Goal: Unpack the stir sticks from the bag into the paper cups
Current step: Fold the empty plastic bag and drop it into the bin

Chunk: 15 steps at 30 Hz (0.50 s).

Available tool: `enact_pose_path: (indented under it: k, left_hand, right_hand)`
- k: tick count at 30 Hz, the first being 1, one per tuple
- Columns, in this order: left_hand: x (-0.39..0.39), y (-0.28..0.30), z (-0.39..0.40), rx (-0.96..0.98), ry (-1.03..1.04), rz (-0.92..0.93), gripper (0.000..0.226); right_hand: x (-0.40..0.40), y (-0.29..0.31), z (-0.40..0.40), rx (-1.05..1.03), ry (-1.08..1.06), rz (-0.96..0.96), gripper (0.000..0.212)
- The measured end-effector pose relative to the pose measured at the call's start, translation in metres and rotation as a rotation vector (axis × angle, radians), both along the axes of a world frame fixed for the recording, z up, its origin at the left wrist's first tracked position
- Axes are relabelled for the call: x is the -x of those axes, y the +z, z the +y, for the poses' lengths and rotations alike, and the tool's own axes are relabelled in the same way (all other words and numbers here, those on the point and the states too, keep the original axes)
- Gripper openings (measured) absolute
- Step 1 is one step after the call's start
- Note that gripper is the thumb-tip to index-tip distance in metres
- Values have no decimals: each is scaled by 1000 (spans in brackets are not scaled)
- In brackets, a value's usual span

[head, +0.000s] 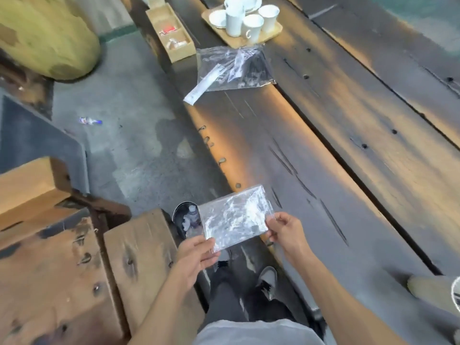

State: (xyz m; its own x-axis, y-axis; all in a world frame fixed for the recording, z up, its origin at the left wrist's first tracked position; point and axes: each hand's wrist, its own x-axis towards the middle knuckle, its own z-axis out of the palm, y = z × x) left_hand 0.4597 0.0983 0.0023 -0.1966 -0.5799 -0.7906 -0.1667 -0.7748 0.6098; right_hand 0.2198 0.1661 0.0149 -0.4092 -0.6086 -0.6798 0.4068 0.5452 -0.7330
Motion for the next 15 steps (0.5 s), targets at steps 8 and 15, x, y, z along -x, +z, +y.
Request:
enact_pose_path:
  k: [8, 15]
  left_hand:
    - [-81, -48, -16, -100, 306, -69, 14]
    - [-132, -125, -26, -225, 494, -120, 9]
  right_hand:
    - [-86, -47, -71, -144, 233, 98, 9]
    - [-133, -129, -107, -300, 352, 130, 9]
